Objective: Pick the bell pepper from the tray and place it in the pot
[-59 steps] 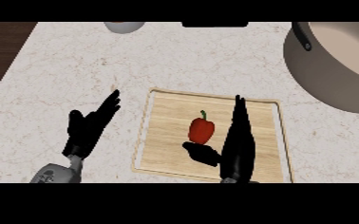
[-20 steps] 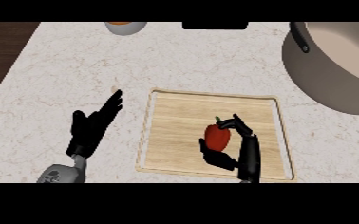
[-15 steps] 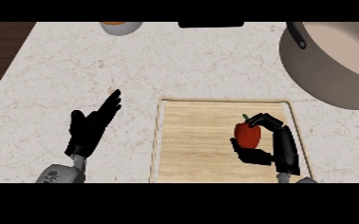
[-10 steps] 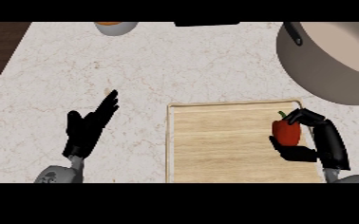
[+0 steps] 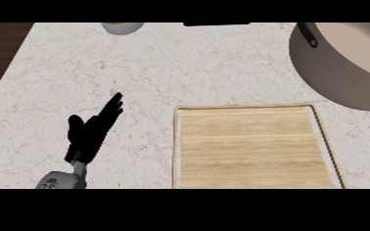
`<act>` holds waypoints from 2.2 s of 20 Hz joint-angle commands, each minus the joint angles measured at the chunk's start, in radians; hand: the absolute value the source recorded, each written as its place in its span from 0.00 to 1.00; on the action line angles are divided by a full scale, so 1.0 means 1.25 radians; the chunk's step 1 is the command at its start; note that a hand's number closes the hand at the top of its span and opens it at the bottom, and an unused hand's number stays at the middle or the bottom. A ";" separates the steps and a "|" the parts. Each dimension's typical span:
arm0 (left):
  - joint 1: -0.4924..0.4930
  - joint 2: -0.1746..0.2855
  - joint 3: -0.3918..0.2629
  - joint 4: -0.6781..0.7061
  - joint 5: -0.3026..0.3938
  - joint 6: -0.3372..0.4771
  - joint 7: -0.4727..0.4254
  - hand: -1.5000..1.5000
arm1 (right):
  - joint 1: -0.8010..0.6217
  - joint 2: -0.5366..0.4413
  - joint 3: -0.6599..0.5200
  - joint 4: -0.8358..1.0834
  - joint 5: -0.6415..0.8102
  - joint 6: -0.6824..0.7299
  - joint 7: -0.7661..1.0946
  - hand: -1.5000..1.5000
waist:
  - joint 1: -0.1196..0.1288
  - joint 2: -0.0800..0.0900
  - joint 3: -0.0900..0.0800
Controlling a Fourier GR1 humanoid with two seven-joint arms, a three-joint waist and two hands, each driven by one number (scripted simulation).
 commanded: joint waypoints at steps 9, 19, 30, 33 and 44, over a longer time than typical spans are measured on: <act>-0.034 -0.018 -0.040 0.012 -0.020 -0.024 0.005 0.50 | -0.102 -0.188 -0.112 0.395 0.071 0.227 -0.288 1.00 | 0.070 0.010 -0.003; -0.068 -0.031 -0.033 0.043 -0.033 -0.022 0.003 0.50 | -0.346 -0.210 -0.010 0.483 0.255 0.211 -0.219 1.00 | 0.082 0.007 -0.009; -0.067 -0.031 -0.039 0.006 -0.035 -0.028 0.042 0.50 | -0.559 -0.094 0.123 0.567 0.479 0.081 -0.146 1.00 | 0.093 0.007 -0.009; -0.078 -0.015 -0.021 0.025 -0.024 -0.046 0.034 0.50 | -0.589 -0.066 0.178 0.569 0.567 -0.049 -0.099 1.00 | 0.098 0.011 -0.009; -0.057 -0.042 -0.043 0.015 -0.055 -0.022 0.013 0.50 | -0.680 0.084 0.331 0.728 0.760 0.022 0.166 1.00 | 0.101 0.012 -0.010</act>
